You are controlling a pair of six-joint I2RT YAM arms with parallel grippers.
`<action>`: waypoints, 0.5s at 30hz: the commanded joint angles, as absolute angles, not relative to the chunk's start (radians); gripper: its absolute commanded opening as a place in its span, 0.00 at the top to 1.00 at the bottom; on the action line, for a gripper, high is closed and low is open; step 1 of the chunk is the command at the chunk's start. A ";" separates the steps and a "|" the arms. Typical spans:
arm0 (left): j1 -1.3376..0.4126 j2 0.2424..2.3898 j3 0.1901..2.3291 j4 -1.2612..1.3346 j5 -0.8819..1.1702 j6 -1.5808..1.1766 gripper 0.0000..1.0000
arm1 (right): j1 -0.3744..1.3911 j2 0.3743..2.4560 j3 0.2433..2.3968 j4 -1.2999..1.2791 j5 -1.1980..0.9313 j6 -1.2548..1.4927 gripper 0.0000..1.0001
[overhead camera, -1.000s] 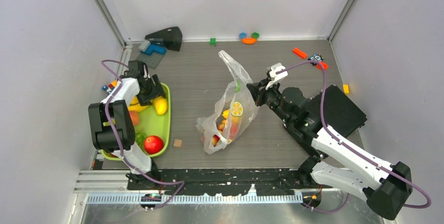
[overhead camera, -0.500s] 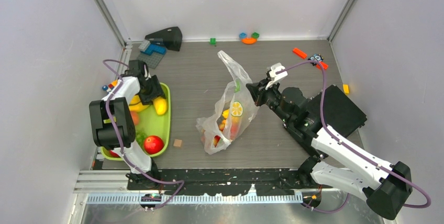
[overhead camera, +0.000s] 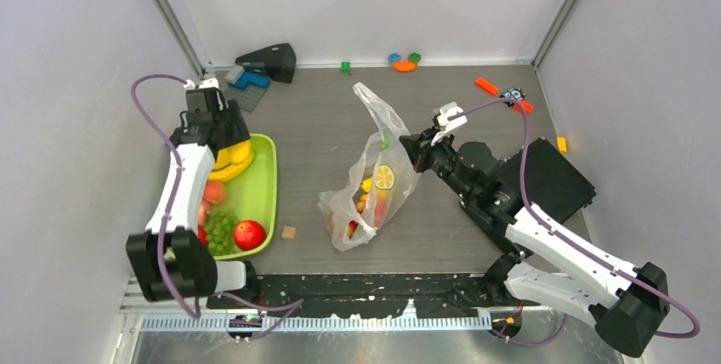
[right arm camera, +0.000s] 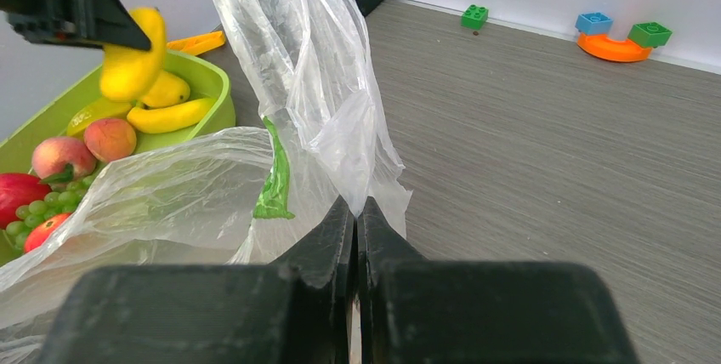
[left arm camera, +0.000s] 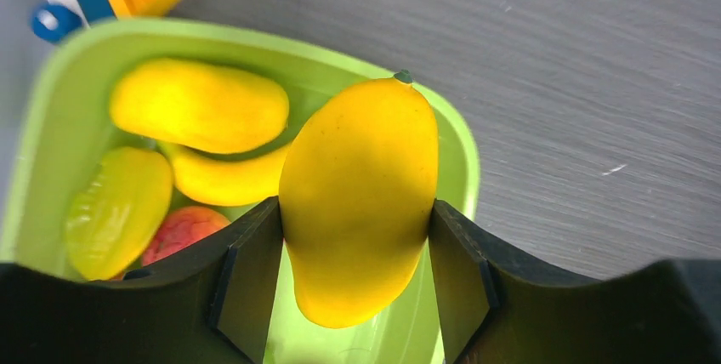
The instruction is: Place the fake fruits into the plastic bag and tie a complex knot
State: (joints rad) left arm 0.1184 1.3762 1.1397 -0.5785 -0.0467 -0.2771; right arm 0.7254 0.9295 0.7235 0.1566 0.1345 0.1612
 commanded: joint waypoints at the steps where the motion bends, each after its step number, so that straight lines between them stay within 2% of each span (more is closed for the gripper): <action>1: 0.023 1.207 1.140 -0.535 -0.145 -0.147 0.57 | 0.724 0.923 0.731 0.206 0.127 0.169 0.95; 8: -0.313 0.956 1.185 -0.510 -0.091 -0.011 0.60 | 0.724 0.939 0.746 0.197 0.127 0.167 0.95; 15: -0.730 0.981 1.428 -0.527 -0.026 0.094 0.63 | 0.724 0.944 0.751 0.193 0.114 0.175 0.95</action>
